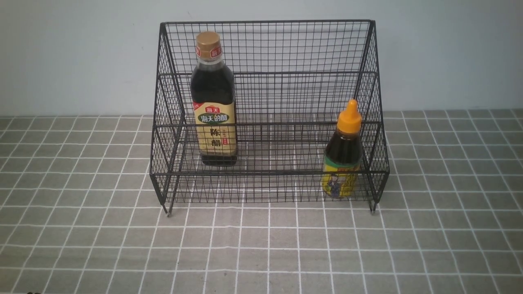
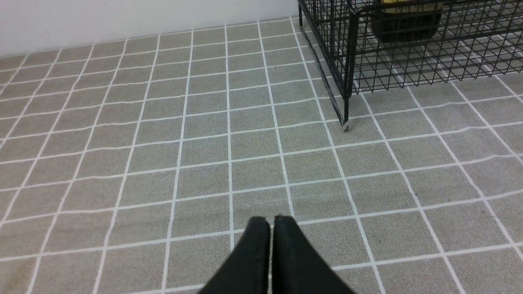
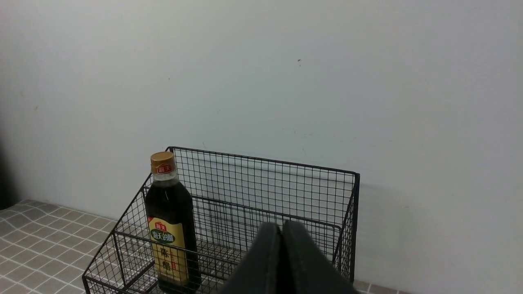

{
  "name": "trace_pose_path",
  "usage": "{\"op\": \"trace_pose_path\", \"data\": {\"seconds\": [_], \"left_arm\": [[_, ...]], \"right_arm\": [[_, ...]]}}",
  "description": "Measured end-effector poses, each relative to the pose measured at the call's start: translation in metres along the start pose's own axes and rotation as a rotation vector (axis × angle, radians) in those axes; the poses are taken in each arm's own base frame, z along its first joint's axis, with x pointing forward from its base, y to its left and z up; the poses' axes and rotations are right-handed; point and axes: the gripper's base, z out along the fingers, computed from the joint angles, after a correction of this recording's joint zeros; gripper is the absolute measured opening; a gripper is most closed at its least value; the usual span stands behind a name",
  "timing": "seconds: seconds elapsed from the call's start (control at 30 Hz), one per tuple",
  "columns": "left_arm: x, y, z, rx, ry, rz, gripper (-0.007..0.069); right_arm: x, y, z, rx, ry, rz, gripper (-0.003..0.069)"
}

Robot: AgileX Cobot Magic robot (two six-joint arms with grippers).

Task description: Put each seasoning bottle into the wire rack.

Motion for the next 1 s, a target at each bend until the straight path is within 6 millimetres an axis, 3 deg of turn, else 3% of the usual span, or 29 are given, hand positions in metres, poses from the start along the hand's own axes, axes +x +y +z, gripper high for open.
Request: {"op": "trace_pose_path", "data": {"seconds": [0.63,0.77,0.97,1.0], "left_arm": [[0.000,0.000,0.000,0.000,-0.001,-0.001,-0.0007],[0.000,0.000,0.000,0.000,-0.001,-0.001,-0.0007],[0.000,0.000,0.000,0.000,-0.001,-0.005,-0.0007],[0.000,0.000,0.000,0.000,-0.001,-0.006,-0.0007]], "right_arm": [[0.004,0.000,0.001,0.004,0.017,-0.005,-0.0015],[0.025,-0.002,0.002,0.023,-0.009,0.013,-0.0015],[0.074,-0.010,0.006,0.128,-0.014,0.017,-0.0015],[0.100,-0.014,0.005,0.173,0.010,0.015,-0.0015]]}}
